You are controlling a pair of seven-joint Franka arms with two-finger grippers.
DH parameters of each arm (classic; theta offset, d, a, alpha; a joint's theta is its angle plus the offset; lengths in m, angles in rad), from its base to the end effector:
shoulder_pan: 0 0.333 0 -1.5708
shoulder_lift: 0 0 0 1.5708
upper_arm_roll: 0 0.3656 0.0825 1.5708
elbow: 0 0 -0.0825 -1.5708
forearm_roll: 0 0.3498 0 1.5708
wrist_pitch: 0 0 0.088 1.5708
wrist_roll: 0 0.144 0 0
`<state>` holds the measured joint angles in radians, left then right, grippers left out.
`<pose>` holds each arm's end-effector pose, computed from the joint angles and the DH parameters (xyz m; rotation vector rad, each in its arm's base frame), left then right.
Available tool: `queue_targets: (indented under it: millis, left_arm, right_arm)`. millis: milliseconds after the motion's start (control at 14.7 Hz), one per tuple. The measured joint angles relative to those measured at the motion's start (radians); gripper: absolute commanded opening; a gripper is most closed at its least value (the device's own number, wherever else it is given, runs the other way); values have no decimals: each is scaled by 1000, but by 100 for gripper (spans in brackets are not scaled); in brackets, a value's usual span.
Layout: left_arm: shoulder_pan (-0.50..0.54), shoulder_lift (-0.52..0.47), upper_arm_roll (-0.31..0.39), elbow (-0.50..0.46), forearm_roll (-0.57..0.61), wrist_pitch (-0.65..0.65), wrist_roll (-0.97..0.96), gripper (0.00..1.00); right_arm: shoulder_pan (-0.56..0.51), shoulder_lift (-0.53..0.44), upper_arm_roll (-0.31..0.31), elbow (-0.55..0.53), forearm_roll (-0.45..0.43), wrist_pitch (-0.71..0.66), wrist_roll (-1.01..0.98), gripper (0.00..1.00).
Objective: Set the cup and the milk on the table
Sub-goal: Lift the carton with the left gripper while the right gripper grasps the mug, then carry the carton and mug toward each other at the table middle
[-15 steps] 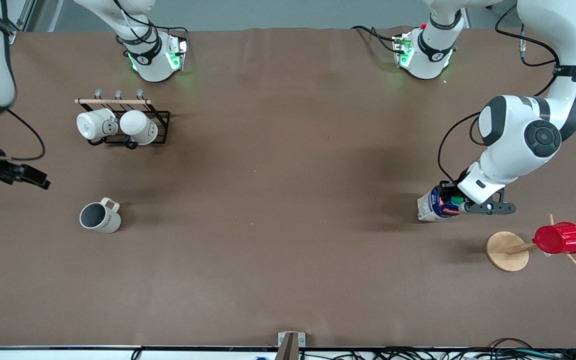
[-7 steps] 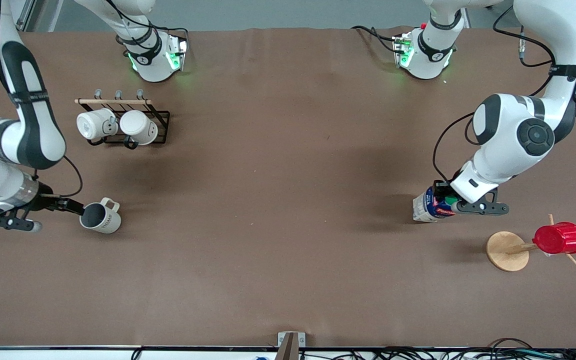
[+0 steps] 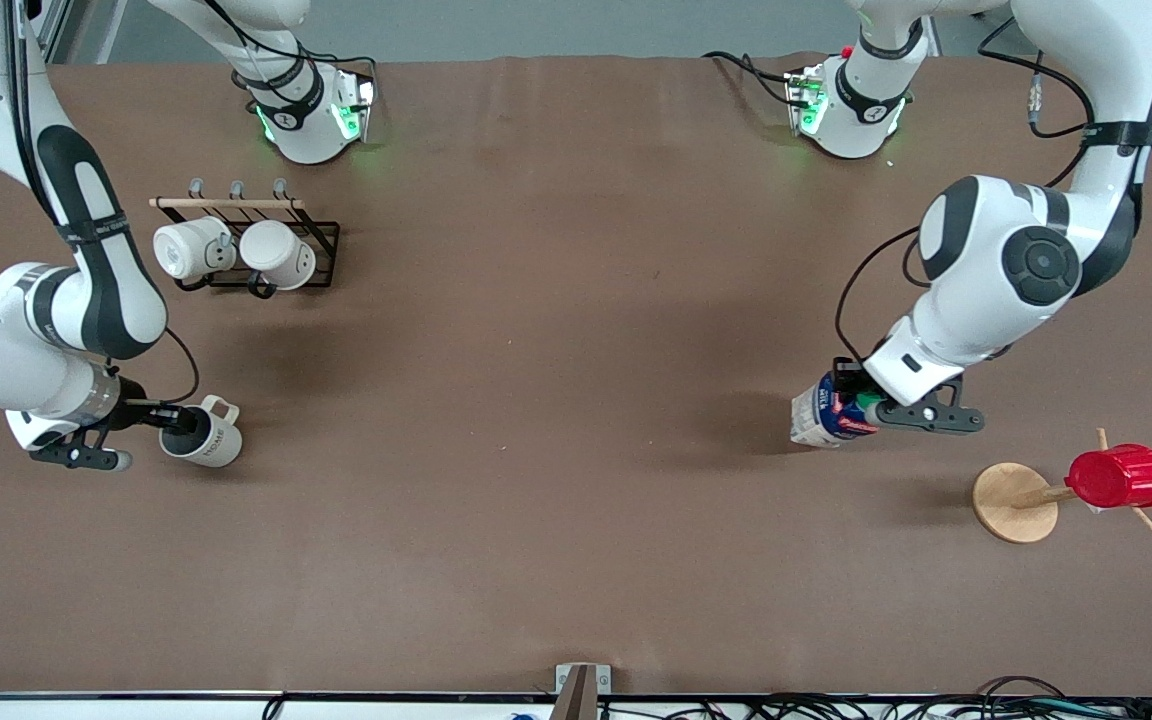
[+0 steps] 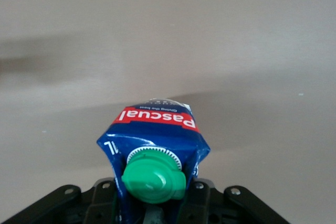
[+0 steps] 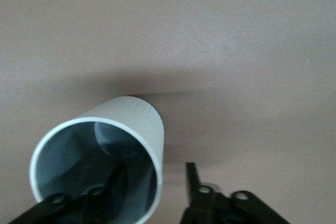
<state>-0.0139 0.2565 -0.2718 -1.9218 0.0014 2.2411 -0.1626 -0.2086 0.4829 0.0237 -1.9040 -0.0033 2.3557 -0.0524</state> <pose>0.5814 -0.1605 0.4009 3.0545 -0.1728 0.0849 0.6152 -0.1162 0.2736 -3.1220 0.2074 0.0466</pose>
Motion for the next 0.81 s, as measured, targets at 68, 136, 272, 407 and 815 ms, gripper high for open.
queue_targets:
  millis: [68, 136, 272, 407, 815]
  left_arm:
    - [-31, 3, -2, 7, 0, -2, -30, 0]
    - [-65, 11, -3, 16, 0, -4, -67, 0]
    - [-128, 37, -6, 53, 0, -18, -147, 0]
    - [-180, 75, -8, 115, 0, -54, -232, 0]
    - [-233, 161, -8, 263, 0, -113, -350, 0]
  right_arm:
    - [2, 1, 1, 0, 0, 0, 0, 0]
    - [3, 3, 2, 0, 0, 0, 0, 0]
    - [6, 7, 5, 2, 0, 0, 0, 0]
    - [26, 7, 7, 13, 0, -3, 0, 0]
    - [128, -4, 91, 119, 7, -128, 99, 0]
